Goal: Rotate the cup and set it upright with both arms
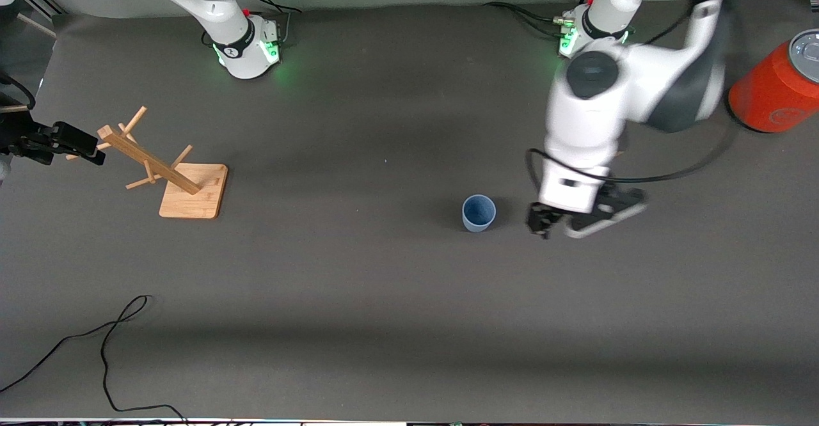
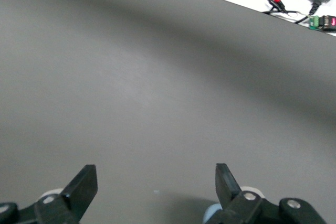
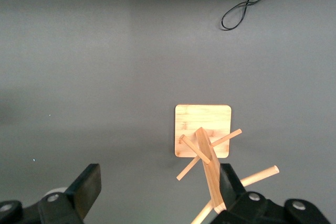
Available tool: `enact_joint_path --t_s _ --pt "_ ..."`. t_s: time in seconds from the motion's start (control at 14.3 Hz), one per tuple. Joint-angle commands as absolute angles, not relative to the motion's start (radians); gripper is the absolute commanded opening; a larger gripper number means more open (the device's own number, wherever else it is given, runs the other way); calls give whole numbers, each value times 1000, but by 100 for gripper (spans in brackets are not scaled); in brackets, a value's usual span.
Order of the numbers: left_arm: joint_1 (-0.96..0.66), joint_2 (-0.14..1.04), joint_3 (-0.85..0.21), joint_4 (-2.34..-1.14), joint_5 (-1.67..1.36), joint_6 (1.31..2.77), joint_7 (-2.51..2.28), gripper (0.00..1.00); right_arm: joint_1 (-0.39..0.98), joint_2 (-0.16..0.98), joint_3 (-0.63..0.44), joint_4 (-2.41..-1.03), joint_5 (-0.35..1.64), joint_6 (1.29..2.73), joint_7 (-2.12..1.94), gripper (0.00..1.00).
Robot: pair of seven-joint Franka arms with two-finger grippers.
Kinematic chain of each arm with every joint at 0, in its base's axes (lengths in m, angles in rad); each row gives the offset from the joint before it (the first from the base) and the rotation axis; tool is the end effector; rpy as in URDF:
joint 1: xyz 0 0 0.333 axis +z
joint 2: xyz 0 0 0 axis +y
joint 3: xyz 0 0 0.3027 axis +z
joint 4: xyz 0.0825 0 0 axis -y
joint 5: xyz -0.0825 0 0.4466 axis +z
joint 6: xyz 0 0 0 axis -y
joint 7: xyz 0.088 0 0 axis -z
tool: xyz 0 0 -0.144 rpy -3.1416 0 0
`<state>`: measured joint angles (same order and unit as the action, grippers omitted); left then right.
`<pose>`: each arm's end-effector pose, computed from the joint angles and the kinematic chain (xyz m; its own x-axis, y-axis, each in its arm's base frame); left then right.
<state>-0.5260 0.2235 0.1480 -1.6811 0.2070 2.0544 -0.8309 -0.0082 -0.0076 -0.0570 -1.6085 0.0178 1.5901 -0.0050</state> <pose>0.6603 -0.2487 0.4162 0.9044 0.3376 0.2608 0.3619 -0.9309 -0.0499 0.6144 -0.0377 0.5604 0.9981 -0.0605 -0.0107 -0.0607 -0.9980 -0.0183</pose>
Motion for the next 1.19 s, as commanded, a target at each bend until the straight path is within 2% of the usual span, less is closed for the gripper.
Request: enact_joint_path --t_s 0.0,0.21,0.56,0.7,0.77,0.98,1.05,1.12 --pt "-431 244 137 -1531 71 1852 -599 100 -2 -12 -58 -1608 3 1597 -23 100" --pt "-335 195 137 -1489 35 1663 -450 100 -2 -11 -58 -1608 2 1597 -23 100" --pt "-152 42 121 -1620 -1 1589 -186 100 2 -9 -58 -1608 2 1597 -23 100" --pt "14 32 -22 -1614 1 1542 -147 100 2 -9 -58 -1608 2 1597 -23 100" --pt "49 34 -47 -1606 9 1536 -146 100 2 -9 -58 -1608 2 1597 -23 100" --pt "32 37 -37 -1588 18 1532 -147 100 2 -9 -58 -1608 2 1597 -23 100" --pt "-13 35 -6 -1579 24 1525 -147 100 2 -9 -58 -1608 2 1597 -23 100" --pt "-75 35 73 -1568 35 1522 -146 100 2 -9 -58 -1608 2 1597 -23 100"
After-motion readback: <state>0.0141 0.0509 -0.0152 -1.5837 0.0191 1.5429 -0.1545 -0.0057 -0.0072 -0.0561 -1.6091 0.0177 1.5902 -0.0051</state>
